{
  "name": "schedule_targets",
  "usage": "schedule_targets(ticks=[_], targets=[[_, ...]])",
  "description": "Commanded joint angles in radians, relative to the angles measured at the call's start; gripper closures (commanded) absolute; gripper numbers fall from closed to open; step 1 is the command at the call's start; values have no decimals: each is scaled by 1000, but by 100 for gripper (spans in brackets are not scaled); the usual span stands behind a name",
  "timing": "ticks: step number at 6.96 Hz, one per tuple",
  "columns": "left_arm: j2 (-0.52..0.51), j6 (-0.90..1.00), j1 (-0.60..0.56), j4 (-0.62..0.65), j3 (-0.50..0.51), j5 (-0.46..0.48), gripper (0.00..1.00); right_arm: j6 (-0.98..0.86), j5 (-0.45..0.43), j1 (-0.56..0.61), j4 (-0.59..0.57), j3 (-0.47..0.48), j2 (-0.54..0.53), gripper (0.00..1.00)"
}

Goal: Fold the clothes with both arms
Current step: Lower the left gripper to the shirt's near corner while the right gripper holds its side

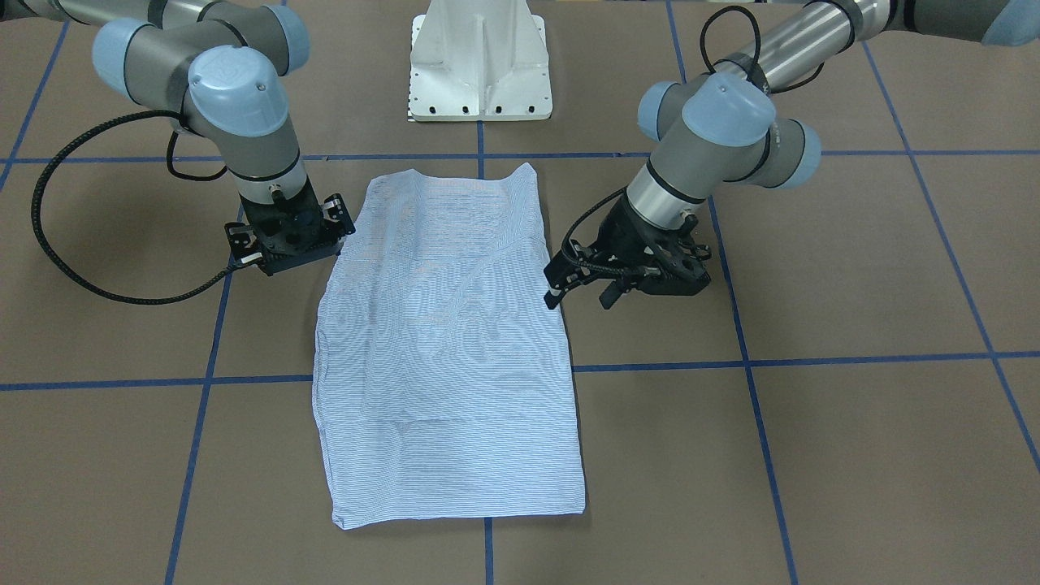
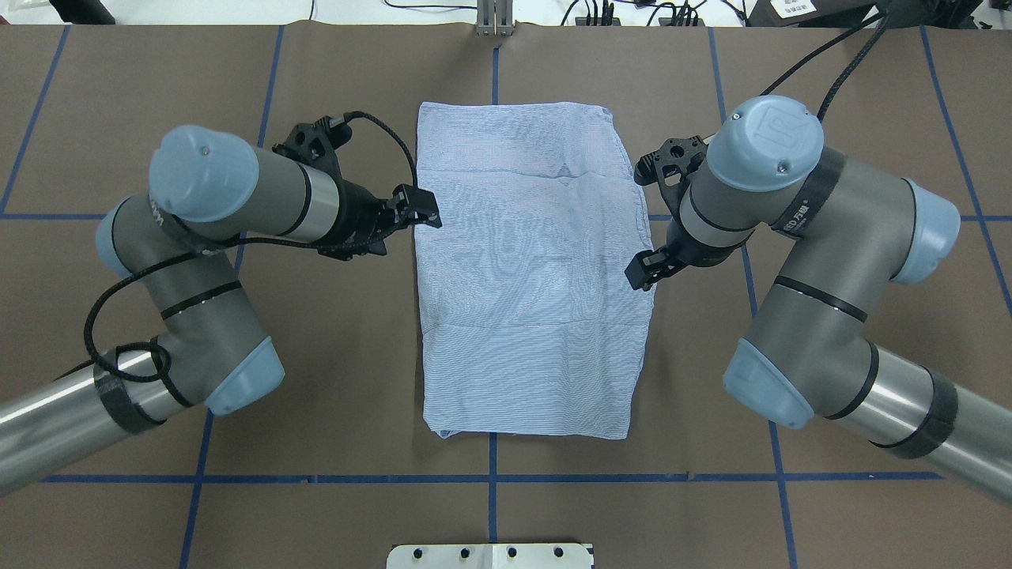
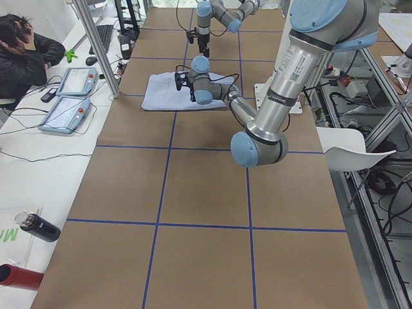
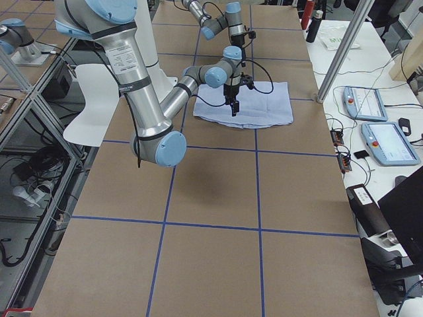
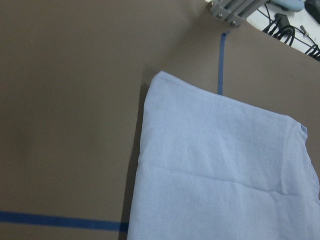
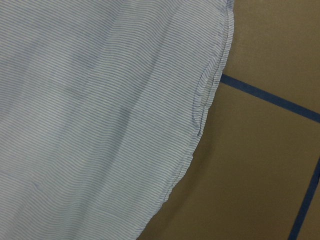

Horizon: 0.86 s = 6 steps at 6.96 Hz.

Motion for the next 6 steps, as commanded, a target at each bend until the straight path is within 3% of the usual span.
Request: schedule_targets(ticks=[1, 2, 4, 6], targets=[[70, -97, 192, 136, -172, 164, 1, 67, 54, 4, 7, 55, -13, 0], [62, -121, 277, 200, -177, 261, 7, 83, 61, 2, 7, 55, -13, 0], [54, -126, 314, 283, -174, 296, 12, 103, 86, 1, 10, 54, -13, 0], [-16, -126, 326, 426, -178, 326, 27, 109, 89, 2, 10, 54, -13, 0]])
